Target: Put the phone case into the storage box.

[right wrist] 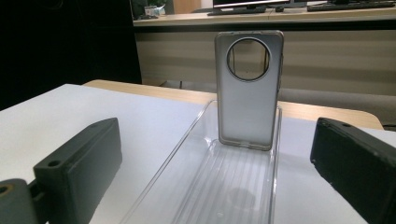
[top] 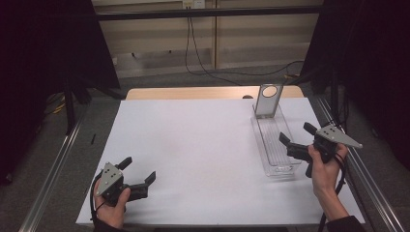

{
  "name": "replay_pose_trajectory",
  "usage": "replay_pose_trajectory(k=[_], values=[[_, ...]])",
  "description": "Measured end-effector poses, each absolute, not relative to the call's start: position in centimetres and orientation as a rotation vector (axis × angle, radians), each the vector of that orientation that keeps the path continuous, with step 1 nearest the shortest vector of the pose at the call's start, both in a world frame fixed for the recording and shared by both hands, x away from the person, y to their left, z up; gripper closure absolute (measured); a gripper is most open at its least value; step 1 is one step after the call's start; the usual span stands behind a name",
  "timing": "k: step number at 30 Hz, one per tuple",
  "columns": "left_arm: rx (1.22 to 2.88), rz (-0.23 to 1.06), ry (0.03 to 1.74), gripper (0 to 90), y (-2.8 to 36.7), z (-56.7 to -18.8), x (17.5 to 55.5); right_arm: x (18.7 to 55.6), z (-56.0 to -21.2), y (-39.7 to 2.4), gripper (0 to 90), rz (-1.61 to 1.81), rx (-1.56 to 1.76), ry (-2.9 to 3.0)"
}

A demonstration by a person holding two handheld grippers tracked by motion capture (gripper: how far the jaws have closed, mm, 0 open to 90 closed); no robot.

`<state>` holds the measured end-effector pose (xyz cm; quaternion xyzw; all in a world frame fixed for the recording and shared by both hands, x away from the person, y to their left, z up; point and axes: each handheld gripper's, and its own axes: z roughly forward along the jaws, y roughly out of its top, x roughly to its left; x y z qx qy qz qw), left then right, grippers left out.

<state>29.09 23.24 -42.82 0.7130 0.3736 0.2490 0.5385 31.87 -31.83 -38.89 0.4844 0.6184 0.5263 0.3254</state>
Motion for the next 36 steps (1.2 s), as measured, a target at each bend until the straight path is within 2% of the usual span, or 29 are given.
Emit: replay_pose_trajectory(k=[12, 15, 19, 36], values=[[1.685, 0.606, 0.909, 2.4, 23.2, -42.8, 28.9, 29.7, -39.6, -32.9, 1.6, 1.381, 1.274, 1.585], [1.685, 0.610, 0.908, 2.4, 23.3, -42.7, 28.8, 29.1, -40.0, -33.0, 4.3, 1.377, 1.259, 1.573], [1.676, 0.609, 0.907, 2.4, 23.3, -42.7, 28.7, 28.3, -40.3, -33.3, 0.5, 1.361, 1.270, 1.570], [1.663, 0.616, 0.917, 2.9, 23.6, -42.6, 28.2, 25.4, -41.7, -34.0, 0.0, 1.316, 1.297, 1.549]])
